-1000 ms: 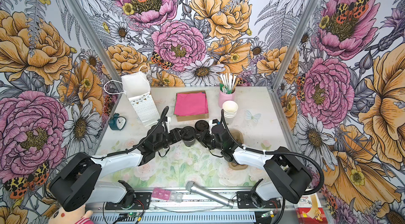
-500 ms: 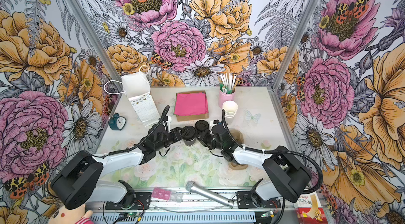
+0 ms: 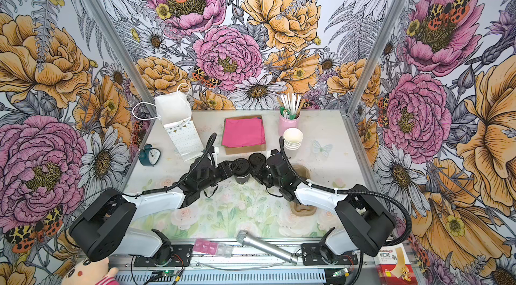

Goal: Pack a coffee takeout order
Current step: Close the lid on the coffee cup.

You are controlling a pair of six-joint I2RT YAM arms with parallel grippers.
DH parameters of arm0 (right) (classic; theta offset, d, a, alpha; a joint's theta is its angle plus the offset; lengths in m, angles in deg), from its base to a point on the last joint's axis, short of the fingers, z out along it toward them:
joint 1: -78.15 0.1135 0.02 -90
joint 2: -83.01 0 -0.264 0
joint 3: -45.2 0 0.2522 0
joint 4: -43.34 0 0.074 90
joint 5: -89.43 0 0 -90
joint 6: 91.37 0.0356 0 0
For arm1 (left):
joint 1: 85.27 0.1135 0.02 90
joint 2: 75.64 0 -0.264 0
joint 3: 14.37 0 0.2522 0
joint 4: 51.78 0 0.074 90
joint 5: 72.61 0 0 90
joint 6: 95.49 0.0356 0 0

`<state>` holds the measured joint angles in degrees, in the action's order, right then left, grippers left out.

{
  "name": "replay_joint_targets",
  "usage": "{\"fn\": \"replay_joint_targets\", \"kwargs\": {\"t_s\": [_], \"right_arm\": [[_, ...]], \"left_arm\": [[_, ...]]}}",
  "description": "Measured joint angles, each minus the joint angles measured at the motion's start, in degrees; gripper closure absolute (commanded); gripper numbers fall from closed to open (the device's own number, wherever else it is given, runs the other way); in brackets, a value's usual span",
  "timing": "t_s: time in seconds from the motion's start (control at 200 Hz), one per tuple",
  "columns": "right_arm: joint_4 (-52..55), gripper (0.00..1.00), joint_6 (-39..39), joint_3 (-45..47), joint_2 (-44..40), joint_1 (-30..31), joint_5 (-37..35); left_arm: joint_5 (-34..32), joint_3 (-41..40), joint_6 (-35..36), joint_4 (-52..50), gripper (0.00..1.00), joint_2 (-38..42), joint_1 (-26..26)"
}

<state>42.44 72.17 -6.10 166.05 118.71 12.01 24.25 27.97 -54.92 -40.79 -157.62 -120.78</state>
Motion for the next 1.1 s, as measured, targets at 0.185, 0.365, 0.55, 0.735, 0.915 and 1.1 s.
{"fn": "replay_joint_targets", "kwargs": {"t_s": [0.185,0.365,0.55,0.735,0.915,1.1], "right_arm": [[0.55,0.92,-1.27,-0.83,1.11,0.42,-1.55],[1.57,0.92,-2.73,-2.08,2.08,0.5,-2.34],[2.19,0.92,-4.22,-2.69,2.49,0.85,-3.45],[2.01,0.92,-5.6,-2.93,2.95,1.18,-4.48],[1.42,0.92,-6.62,-3.32,3.72,1.57,-5.84],[1.14,0.92,-8.11,-3.67,4.46,2.32,-7.74]], "left_arm": [[-0.7,-0.02,-0.15,0.72,0.52,-0.44,0.0],[-1.62,0.0,-0.39,1.22,0.52,-0.76,0.0],[-1.99,-0.02,-0.76,1.68,0.52,-0.98,0.0],[-2.38,-0.02,-0.87,1.92,0.52,-1.14,0.0],[-3.21,-0.02,-1.25,2.47,0.52,-1.44,0.02],[-3.65,-0.15,-1.25,3.19,0.52,-1.73,0.02]]}}
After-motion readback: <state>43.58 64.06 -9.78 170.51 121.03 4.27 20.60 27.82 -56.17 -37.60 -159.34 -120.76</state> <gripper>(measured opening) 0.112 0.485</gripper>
